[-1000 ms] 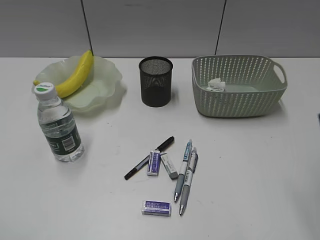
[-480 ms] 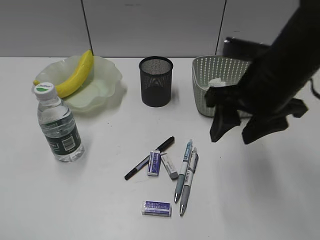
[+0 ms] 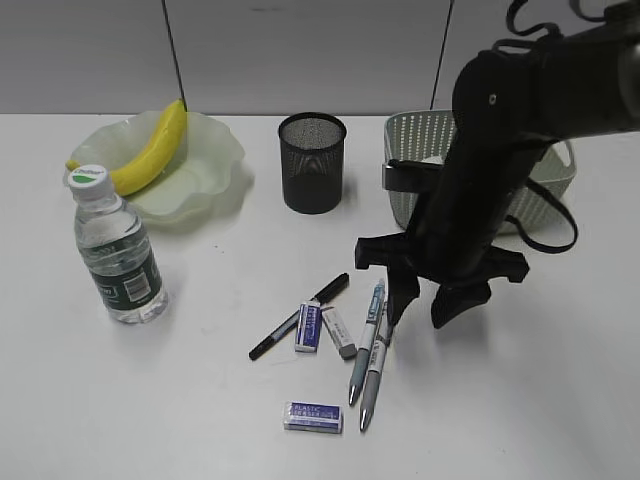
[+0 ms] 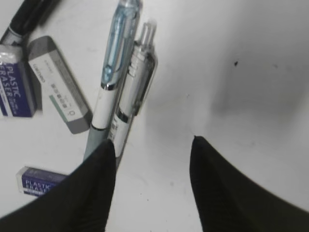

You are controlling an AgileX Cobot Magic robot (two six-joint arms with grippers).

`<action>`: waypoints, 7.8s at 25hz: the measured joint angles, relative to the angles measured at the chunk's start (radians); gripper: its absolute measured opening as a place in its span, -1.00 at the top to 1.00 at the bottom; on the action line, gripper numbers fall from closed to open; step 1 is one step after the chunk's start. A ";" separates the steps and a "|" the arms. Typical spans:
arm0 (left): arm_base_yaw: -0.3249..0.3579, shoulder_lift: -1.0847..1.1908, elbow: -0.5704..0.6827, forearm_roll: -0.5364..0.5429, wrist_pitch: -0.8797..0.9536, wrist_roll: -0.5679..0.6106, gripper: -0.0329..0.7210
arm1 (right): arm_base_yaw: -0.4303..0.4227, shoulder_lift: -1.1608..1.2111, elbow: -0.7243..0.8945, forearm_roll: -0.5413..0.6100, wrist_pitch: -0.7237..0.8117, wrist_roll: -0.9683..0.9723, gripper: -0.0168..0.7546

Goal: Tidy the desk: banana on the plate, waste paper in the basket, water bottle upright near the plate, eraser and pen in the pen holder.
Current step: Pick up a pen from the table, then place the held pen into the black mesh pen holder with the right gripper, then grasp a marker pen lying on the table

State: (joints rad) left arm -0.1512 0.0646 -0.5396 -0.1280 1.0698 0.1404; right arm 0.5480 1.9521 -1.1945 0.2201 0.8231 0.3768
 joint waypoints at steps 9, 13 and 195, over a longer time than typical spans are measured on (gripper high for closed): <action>0.000 0.000 0.000 0.000 0.000 0.000 -0.43 | 0.000 0.083 -0.102 -0.015 -0.004 0.000 -0.07; 0.000 0.000 0.000 0.000 0.000 0.000 -0.43 | 0.000 0.117 -0.119 -0.026 0.039 0.000 -0.07; -0.005 0.000 0.000 0.000 0.000 0.000 -0.31 | 0.000 -0.074 -0.119 -0.242 -0.911 -0.363 -0.53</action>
State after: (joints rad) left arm -0.1565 0.0646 -0.5396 -0.1280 1.0695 0.1404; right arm 0.5480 1.8784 -1.3138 -0.0216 -0.0882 0.0140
